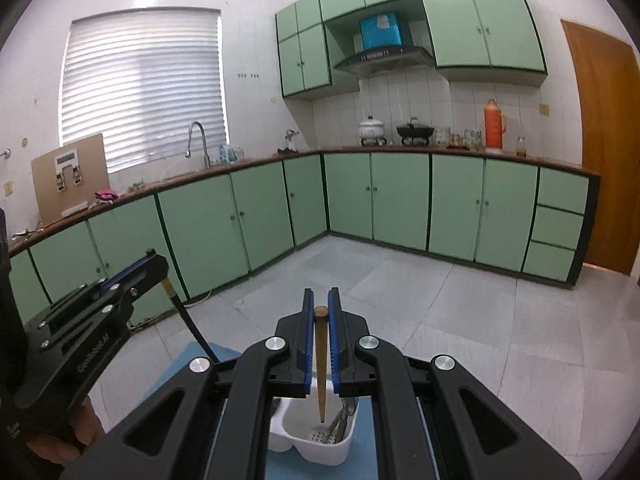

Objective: Organize utensils
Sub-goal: 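Lift both chopsticks and carry them over the white holder, then open the left tool to drop its chopstick into the holder while the right tool drops its chopstick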

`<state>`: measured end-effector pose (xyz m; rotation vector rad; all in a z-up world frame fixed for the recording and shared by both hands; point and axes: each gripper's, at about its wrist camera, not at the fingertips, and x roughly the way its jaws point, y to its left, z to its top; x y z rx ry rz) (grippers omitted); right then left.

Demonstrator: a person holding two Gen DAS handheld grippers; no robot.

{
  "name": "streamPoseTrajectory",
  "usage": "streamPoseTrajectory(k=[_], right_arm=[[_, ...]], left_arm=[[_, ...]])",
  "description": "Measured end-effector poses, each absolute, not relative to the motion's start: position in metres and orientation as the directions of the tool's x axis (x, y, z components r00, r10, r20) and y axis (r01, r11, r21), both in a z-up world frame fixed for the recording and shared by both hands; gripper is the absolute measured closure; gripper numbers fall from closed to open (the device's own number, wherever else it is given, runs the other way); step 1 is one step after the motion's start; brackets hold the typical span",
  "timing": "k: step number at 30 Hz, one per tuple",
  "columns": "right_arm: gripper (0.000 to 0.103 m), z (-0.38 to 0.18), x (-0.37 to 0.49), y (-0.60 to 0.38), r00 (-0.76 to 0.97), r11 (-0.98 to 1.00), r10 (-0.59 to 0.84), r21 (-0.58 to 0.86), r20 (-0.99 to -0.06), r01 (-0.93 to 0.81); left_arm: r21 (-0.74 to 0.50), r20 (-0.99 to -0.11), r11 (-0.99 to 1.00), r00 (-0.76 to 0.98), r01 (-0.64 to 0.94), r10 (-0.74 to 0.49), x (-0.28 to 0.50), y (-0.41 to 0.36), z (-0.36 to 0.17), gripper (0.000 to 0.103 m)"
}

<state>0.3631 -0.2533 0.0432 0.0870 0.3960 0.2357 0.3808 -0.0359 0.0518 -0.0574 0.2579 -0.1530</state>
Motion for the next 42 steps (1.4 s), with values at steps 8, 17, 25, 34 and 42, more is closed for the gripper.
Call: streamPoseTrajectory(k=[8, 17, 25, 34, 42], right_arm=[[0.096, 0.012, 0.374, -0.257, 0.877, 0.968, 0.244, 0.160, -0.414, -0.193], [0.096, -0.002, 0.369, -0.272, 0.873, 0.964, 0.240, 0.209, -0.424, -0.163], [0.086, -0.007, 0.361, -0.283, 0.876, 0.967, 0.217, 0.216, -0.431, -0.134], [0.063, -0.005, 0.345, -0.297, 0.890, 0.967, 0.196, 0.230, -0.411, -0.107], [0.033, 0.006, 0.314, -0.302, 0.919, 0.968, 0.165, 0.235, -0.357, -0.082]], left_arm=[[-0.074, -0.310, 0.989, 0.940, 0.127, -0.144, 0.396, -0.032, 0.024, 0.097], [-0.088, -0.349, 0.991, 0.928, 0.105, -0.130, 0.399, -0.020, 0.004, 0.097], [-0.125, -0.360, 0.989, 0.926, 0.076, -0.117, 0.394, -0.003, 0.000, 0.096], [-0.162, -0.334, 0.985, 0.936, 0.061, -0.113, 0.375, 0.011, 0.008, 0.057], [-0.182, -0.294, 0.981, 0.949, 0.064, -0.117, 0.345, 0.017, 0.019, 0.027]])
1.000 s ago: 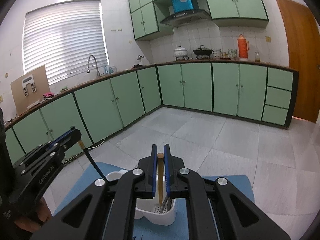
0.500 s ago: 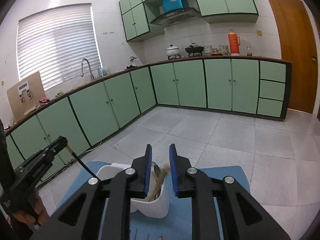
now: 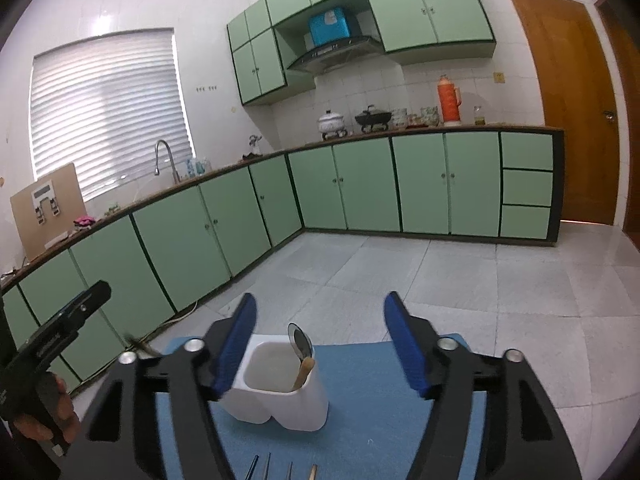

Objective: Organize utensils
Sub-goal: 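Open the left tool to drop its chopstick into the holder while the right tool drops its chopstick, then move both open tools back over the remaining chopsticks on the mat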

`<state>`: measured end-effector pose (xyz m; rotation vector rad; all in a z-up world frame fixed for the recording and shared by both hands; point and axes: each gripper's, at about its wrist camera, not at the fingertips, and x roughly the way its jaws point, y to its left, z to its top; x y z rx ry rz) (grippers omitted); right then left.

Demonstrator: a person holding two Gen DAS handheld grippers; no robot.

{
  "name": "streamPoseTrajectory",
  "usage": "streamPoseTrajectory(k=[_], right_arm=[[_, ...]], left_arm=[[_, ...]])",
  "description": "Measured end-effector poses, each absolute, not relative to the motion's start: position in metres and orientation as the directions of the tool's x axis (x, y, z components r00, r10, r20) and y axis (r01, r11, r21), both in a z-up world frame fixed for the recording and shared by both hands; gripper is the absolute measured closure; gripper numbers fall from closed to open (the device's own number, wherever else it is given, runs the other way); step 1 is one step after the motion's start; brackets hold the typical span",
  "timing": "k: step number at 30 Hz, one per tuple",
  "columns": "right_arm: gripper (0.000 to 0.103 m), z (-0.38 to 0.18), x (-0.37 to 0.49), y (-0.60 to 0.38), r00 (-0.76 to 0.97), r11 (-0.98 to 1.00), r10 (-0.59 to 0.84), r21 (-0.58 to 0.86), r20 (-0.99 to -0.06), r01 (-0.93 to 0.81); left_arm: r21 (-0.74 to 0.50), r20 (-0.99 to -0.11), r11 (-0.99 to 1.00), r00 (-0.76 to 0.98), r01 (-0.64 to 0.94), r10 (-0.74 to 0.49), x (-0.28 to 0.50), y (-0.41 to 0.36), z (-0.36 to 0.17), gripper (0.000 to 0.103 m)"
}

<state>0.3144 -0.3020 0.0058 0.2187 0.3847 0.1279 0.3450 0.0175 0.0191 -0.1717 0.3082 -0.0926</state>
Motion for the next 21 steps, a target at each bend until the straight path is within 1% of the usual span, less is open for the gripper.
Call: streamPoseTrajectory(k=[1, 2, 3, 4, 7, 9, 11, 15, 21], right_arm=[[0.030, 0.007, 0.310, -0.302, 0.922, 0.968, 0.163, 0.236, -0.352, -0.081], [0.024, 0.008, 0.305, -0.303, 0.924, 0.969, 0.160, 0.236, -0.348, -0.079], [0.021, 0.008, 0.299, -0.303, 0.927, 0.969, 0.157, 0.235, -0.341, -0.078], [0.020, 0.008, 0.293, -0.303, 0.928, 0.969, 0.156, 0.234, -0.338, -0.078], [0.017, 0.005, 0.277, -0.302, 0.928, 0.970, 0.155, 0.228, -0.338, -0.079], [0.012, 0.001, 0.266, -0.301, 0.927, 0.970, 0.156, 0.228, -0.341, -0.080], [0.010, -0.006, 0.252, -0.299, 0.924, 0.971, 0.160, 0.225, -0.348, -0.083], [0.008, -0.024, 0.224, -0.296, 0.914, 0.975, 0.147, 0.209, -0.378, -0.070], [0.008, -0.058, 0.190, -0.289, 0.888, 0.978, 0.132, 0.204, -0.440, -0.045]], left_arm=[[-0.184, -0.290, 0.981, 0.950, 0.065, -0.117, 0.341, 0.018, 0.020, 0.025], [-0.184, -0.285, 0.981, 0.951, 0.067, -0.118, 0.334, 0.019, 0.021, 0.024], [-0.180, -0.283, 0.981, 0.952, 0.067, -0.117, 0.330, 0.019, 0.021, 0.021], [-0.174, -0.281, 0.983, 0.953, 0.066, -0.113, 0.324, 0.019, 0.021, 0.019], [-0.168, -0.286, 0.983, 0.951, 0.072, -0.118, 0.309, 0.017, 0.018, 0.016], [-0.164, -0.293, 0.984, 0.948, 0.076, -0.122, 0.299, 0.016, 0.014, 0.014], [-0.151, -0.303, 0.985, 0.945, 0.080, -0.123, 0.286, 0.014, 0.007, 0.013], [-0.137, -0.342, 0.986, 0.930, 0.091, -0.133, 0.264, 0.013, -0.012, 0.012], [-0.117, -0.409, 0.989, 0.903, 0.088, -0.129, 0.230, 0.014, -0.045, 0.012]])
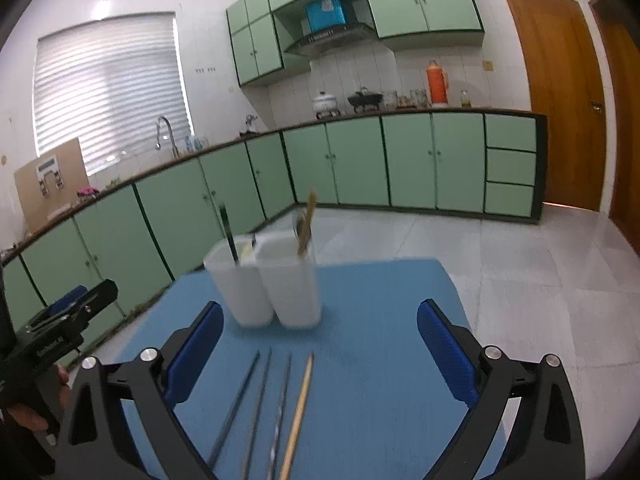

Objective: Organize utensils
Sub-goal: 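Move both open tools back over the remaining chopsticks on the mat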

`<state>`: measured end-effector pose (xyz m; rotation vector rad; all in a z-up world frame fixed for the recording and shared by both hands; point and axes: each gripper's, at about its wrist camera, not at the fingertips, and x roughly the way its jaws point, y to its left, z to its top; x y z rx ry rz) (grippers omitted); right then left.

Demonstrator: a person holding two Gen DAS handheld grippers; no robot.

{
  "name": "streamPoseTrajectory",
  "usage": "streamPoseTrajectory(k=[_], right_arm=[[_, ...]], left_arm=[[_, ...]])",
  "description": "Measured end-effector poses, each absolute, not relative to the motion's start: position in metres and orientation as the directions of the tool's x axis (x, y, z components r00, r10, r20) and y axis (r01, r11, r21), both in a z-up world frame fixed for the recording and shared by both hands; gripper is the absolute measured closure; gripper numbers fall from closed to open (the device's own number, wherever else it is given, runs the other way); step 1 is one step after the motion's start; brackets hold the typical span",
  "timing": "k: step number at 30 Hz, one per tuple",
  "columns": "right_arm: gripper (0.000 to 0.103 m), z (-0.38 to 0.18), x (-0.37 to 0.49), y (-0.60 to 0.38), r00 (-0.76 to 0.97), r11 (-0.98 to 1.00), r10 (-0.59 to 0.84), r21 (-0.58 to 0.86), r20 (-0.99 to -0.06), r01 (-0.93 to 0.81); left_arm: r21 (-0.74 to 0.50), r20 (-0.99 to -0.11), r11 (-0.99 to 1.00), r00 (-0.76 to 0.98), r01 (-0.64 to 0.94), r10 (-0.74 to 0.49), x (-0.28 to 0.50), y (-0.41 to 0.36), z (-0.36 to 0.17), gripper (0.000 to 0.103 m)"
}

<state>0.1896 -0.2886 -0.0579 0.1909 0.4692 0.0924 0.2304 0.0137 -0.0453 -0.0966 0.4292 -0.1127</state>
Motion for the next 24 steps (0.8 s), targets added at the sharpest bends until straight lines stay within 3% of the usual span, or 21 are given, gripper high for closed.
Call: streamPoseTrajectory(k=[13, 24], right_arm=[[0.013, -0.121, 0.136, -0.264, 0.821, 0.983, 0.117, 0.180, -0.559, -0.018], [0.042, -0.151, 0.106, -0.258, 0.765, 0.985, 0.108, 0.171, -0.635, 0.002]], left_arm=[[-0.084, -0.544, 0.990, 0.826, 0.117, -0.143, 0.176, 0.007, -0.113, 0.012], [-0.066, -0.605, 0.985, 0.778, 0.160, -0.167, 0.147, -0.007, -0.141, 0.012]])
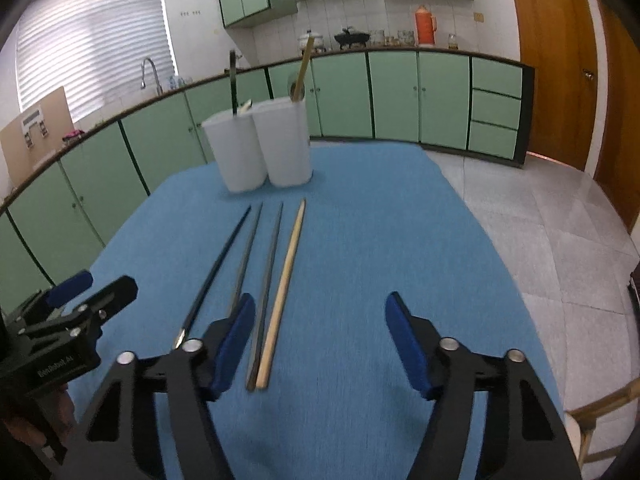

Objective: Organize utensils
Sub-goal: 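Move both open tools back over the remaining chopsticks on the mat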

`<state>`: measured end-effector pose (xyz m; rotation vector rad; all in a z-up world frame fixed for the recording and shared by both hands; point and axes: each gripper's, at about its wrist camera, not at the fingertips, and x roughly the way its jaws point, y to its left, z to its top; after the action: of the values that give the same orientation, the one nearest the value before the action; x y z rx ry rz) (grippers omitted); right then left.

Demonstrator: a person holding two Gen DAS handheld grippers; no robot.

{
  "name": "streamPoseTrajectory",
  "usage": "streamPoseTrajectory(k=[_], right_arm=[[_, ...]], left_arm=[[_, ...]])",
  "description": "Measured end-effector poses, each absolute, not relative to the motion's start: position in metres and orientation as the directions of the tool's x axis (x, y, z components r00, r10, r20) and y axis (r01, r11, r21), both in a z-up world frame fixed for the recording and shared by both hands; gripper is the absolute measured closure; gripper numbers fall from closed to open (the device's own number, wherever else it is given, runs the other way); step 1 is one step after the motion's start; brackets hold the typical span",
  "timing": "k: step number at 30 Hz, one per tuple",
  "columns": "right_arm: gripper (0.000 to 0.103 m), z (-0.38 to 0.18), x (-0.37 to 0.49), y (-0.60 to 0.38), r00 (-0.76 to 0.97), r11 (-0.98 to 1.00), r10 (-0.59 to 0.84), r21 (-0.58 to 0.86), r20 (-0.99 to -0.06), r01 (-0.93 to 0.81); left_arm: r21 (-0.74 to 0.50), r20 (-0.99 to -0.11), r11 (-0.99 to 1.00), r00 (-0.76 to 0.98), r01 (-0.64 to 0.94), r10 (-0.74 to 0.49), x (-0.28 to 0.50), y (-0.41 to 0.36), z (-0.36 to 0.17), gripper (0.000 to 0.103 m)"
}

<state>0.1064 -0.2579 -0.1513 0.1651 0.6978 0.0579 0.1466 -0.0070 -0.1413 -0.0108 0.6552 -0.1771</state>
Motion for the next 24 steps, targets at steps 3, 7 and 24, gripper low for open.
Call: streamPoseTrajectory(k=[3, 7, 24], right_arm=[[0.053, -0.160, 0.100, -0.254, 0.740, 0.985, 0.127, 0.170, -0.660, -0.018], [0.062, -0.169, 0.094, -0.250, 0.712, 0.986, 0.144, 0.165, -0.688, -0.041], [0.075, -0.191, 0.091, -0.233, 0.658, 0.984, 0.177, 0.150, -0.731, -0.098]], left_arm=[[-0.063, -0.616, 0.983, 0.768, 0.171, -0.173, 0.144, -0.009, -0.145, 0.012], [-0.062, -0.637, 0.981, 0.749, 0.185, -0.181, 0.137, -0.014, -0.153, 0.021], [-0.071, -0.688, 0.982, 0.704, 0.176, -0.176, 0.138, -0.013, -0.172, 0.021]])
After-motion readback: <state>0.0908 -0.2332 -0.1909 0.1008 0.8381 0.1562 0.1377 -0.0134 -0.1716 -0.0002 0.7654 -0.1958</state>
